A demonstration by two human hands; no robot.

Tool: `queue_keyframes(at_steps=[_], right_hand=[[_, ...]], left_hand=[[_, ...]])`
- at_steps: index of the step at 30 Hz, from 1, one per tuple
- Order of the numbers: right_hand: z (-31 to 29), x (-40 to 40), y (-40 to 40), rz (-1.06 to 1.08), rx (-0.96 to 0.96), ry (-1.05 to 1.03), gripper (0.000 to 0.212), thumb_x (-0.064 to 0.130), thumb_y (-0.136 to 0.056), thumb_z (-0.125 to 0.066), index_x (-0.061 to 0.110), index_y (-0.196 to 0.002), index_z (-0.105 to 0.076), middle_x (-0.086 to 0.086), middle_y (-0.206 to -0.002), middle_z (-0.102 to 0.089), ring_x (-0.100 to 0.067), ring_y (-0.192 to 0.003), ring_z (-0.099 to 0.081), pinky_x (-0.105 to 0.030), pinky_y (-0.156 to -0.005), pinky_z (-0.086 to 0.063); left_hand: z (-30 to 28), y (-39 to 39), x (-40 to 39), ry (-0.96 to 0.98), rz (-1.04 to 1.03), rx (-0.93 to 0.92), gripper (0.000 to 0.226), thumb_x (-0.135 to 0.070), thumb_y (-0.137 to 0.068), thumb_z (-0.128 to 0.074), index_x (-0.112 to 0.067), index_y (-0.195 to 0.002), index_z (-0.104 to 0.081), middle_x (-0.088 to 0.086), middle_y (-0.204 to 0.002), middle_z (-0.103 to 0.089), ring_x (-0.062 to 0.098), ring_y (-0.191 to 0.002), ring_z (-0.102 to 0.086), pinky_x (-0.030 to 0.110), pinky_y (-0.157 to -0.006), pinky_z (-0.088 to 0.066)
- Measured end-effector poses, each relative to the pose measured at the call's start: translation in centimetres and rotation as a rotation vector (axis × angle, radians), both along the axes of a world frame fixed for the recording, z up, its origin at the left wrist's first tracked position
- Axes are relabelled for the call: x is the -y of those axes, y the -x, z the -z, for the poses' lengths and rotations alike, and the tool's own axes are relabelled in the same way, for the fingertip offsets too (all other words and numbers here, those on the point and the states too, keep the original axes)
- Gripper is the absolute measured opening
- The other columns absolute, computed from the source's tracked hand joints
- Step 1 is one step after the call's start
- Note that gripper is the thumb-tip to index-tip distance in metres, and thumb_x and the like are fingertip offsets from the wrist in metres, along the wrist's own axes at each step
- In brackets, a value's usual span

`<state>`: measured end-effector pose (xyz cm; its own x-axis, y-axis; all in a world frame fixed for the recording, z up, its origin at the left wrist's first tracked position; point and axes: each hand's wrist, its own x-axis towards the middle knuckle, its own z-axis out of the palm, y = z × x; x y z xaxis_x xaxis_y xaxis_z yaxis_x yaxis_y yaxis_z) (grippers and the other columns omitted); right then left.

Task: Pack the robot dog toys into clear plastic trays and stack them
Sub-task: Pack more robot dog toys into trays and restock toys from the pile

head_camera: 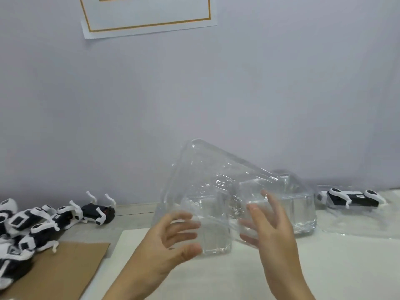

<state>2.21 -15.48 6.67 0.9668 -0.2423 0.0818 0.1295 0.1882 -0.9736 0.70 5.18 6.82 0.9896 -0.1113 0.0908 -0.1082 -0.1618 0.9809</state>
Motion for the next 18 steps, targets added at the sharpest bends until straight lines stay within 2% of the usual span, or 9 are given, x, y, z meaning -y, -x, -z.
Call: queue_keyframes(at_steps=[1, 3, 5, 8, 11, 12, 14, 16, 18], right_hand=[[0.0, 0.9, -0.1, 0.011, -0.030, 0.014, 0.034, 0.029, -0.094, -0.062, 0.050, -0.120, -0.053, 0.013, -0.105, -0.069, -0.012, -0.084, -0.072, -0.030, -0.067, -0.055], [-0.1, 2.8, -0.2, -0.004, -0.094, 0.074, 0.039, 0.025, -0.095, -0.061, 0.043, -0.128, -0.052, 0.007, -0.111, -0.068, -0.013, -0.076, -0.073, -0.031, -0.066, -0.053], [-0.2, 4.5, -0.3, -0.046, -0.160, 0.127, 0.041, 0.024, -0.095, -0.062, 0.039, -0.131, -0.051, 0.003, -0.113, -0.067, -0.011, -0.070, -0.073, -0.032, -0.065, -0.054], [-0.6, 6.2, -0.1, -0.118, -0.246, 0.192, 0.034, 0.029, -0.094, -0.062, 0.041, -0.124, -0.053, 0.001, -0.108, -0.068, -0.013, -0.065, -0.072, -0.033, -0.062, -0.056], [-1.3, 7.1, 0.3, -0.204, -0.328, 0.267, 0.018, 0.035, -0.093, -0.061, 0.044, -0.108, -0.056, -0.004, -0.100, -0.071, -0.020, -0.067, -0.074, -0.037, -0.067, -0.058], [-1.4, 7.3, 0.4, -0.233, -0.354, 0.303, 0.015, 0.037, -0.093, -0.061, 0.046, -0.104, -0.055, -0.004, -0.096, -0.072, -0.018, -0.063, -0.073, -0.037, -0.070, -0.055], [-1.5, 7.3, 0.6, -0.289, -0.395, 0.422, 0.014, 0.043, -0.091, -0.060, 0.049, -0.099, -0.050, -0.001, -0.092, -0.073, -0.010, -0.054, -0.068, -0.032, -0.069, -0.048], [-1.3, 7.0, 0.6, -0.352, -0.432, 0.546, 0.010, 0.050, -0.090, -0.057, 0.048, -0.098, -0.051, 0.005, -0.093, -0.073, -0.006, -0.062, -0.068, -0.026, -0.066, -0.044], [-0.8, 6.4, 0.6, -0.413, -0.465, 0.643, 0.014, 0.053, -0.092, -0.053, 0.043, -0.100, -0.054, 0.007, -0.097, -0.071, -0.008, -0.079, -0.069, -0.024, -0.065, -0.044]], left_hand=[[0.2, 0.3, -0.6, -0.178, 0.009, -0.033, 0.091, -0.075, -0.040, -0.087, -0.025, -0.113, -0.064, -0.009, -0.111, -0.074, 0.010, -0.102, -0.070, 0.022, -0.087, -0.052], [1.2, 0.2, -1.8, -0.471, -0.042, -0.093, 0.057, -0.069, -0.060, -0.081, -0.032, -0.101, -0.070, -0.011, -0.106, -0.072, 0.002, -0.096, -0.068, 0.015, -0.081, -0.051], [2.2, 0.0, -2.2, -0.627, -0.087, -0.141, 0.031, -0.057, -0.078, -0.075, -0.038, -0.101, -0.067, -0.014, -0.109, -0.067, -0.004, -0.098, -0.064, 0.012, -0.085, -0.049], [3.3, -0.9, -1.7, -0.727, -0.064, -0.159, 0.033, -0.051, -0.088, -0.068, -0.041, -0.117, -0.056, -0.024, -0.117, -0.054, -0.005, -0.110, -0.054, 0.012, -0.092, -0.043], [3.4, -2.2, -0.8, -0.736, -0.024, -0.129, 0.035, -0.045, -0.092, -0.066, -0.049, -0.120, -0.046, -0.027, -0.117, -0.050, -0.003, -0.118, -0.051, 0.007, -0.089, -0.039], [3.4, -2.4, -0.7, -0.714, 0.025, -0.127, 0.043, -0.040, -0.093, -0.066, -0.054, -0.124, -0.041, -0.030, -0.121, -0.049, -0.002, -0.121, -0.051, 0.007, -0.091, -0.038], [3.3, -2.7, -0.5, -0.709, 0.134, -0.113, 0.058, -0.030, -0.095, -0.065, -0.066, -0.124, -0.029, -0.043, -0.124, -0.039, -0.014, -0.117, -0.047, 0.001, -0.090, -0.035], [3.3, -2.4, -0.8, -0.704, 0.112, -0.101, 0.051, -0.025, -0.097, -0.061, -0.064, -0.121, -0.039, -0.041, -0.123, -0.046, -0.011, -0.115, -0.049, 0.002, -0.090, -0.037], [3.2, -1.7, -2.2, -0.709, 0.002, -0.115, 0.035, -0.028, -0.099, -0.057, -0.054, -0.122, -0.053, -0.027, -0.128, -0.056, -0.003, -0.123, -0.050, 0.017, -0.102, -0.042]])
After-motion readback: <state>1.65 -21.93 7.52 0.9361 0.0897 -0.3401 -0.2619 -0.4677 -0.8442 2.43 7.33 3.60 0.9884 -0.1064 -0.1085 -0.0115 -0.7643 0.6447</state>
